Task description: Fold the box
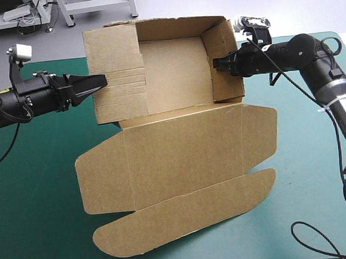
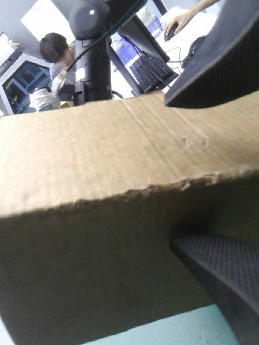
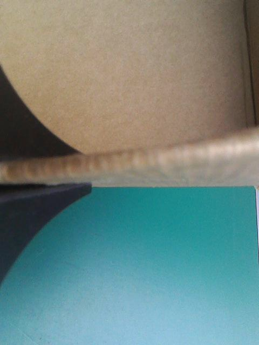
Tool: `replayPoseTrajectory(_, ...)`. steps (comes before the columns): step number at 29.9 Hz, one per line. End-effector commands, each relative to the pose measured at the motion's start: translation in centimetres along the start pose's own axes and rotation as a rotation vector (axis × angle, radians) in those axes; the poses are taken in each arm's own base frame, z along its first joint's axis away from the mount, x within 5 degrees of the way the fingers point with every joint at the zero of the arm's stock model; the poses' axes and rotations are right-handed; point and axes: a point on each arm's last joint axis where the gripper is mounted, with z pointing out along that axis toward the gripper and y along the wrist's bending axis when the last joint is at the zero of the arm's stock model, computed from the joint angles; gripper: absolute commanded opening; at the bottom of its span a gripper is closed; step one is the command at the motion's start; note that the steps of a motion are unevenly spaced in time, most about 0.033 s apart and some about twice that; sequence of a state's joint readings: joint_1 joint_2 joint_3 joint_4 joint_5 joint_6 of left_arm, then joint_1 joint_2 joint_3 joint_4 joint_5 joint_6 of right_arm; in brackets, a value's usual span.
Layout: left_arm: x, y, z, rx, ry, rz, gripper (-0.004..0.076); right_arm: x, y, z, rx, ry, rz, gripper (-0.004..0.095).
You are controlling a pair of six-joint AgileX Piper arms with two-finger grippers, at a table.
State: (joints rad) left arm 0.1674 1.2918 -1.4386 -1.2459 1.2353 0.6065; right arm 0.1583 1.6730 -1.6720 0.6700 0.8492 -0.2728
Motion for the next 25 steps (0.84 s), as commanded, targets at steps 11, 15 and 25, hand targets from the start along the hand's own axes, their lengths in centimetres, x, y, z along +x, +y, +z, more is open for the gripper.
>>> replayPoseTrajectory(11, 0.6, -1.8, 0.9, -0.077, 0.059, 0.08, 0.0498, -1.2, 4.1, -0.8, -0.053, -0.143, -0.056, -0.0014)
replayPoseTrajectory(15, 0.8, -1.1, 0.8, -0.16, 0.09, 0.043, 0.0497, -0.7, 5.4, -0.2, -0.061, -0.13, -0.088, -0.0014)
replayPoseTrajectory(25, 1.0, 1.6, 0.7, -0.384, 0.137, 0.045, 0.0489, 0.5, 8.3, 0.7, -0.1, -0.092, -0.145, -0.0014)
